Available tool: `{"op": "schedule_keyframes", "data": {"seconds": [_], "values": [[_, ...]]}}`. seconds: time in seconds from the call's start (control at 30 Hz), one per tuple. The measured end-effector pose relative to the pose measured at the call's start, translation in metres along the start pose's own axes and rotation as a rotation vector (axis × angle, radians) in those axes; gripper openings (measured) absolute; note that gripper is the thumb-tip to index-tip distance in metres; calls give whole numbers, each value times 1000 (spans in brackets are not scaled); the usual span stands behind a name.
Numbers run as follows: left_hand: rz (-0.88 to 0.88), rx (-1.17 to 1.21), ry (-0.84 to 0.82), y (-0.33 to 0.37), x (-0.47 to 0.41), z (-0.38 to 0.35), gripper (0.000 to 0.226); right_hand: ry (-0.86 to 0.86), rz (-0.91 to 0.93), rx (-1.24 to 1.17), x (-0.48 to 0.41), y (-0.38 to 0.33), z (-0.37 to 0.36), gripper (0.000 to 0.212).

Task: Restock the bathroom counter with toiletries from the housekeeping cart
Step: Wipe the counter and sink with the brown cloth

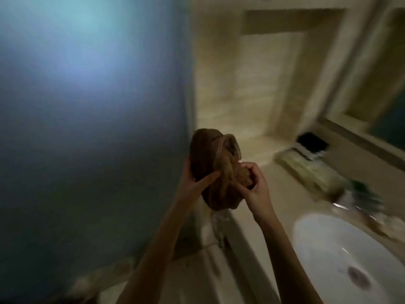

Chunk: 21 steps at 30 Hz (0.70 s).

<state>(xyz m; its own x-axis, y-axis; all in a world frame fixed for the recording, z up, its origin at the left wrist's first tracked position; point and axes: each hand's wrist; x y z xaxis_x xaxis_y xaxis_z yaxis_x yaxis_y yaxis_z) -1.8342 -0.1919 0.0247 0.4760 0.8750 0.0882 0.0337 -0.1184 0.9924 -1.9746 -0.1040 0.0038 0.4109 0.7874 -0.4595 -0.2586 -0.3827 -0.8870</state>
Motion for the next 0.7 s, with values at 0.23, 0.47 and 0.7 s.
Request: {"op": "schedule_keyframes", "data": {"seconds": [0.23,0.47,0.7], "values": [[-128,-84,548,39,105,188,66,-569,103,-257,-22,-35,-205,91],[-165,-132,1044,40,256,265,69,-1087,26,-417,45,-86,-354,76],[-164,-29,1434,33,375,282,68,-1429,115,-557,137,-144,-442,46]]}}
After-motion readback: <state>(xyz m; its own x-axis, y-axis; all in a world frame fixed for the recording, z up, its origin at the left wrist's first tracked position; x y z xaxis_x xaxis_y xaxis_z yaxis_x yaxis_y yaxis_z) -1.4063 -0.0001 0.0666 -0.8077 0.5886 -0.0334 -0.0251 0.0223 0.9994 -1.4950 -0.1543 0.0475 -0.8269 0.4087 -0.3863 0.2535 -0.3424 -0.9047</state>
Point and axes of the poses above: each hand's wrist, its own x-axis away from the middle knuckle, its own z-axis out of the back of the hand, y = z × x, and after that the axes turned 12 degrees about z, right-handed
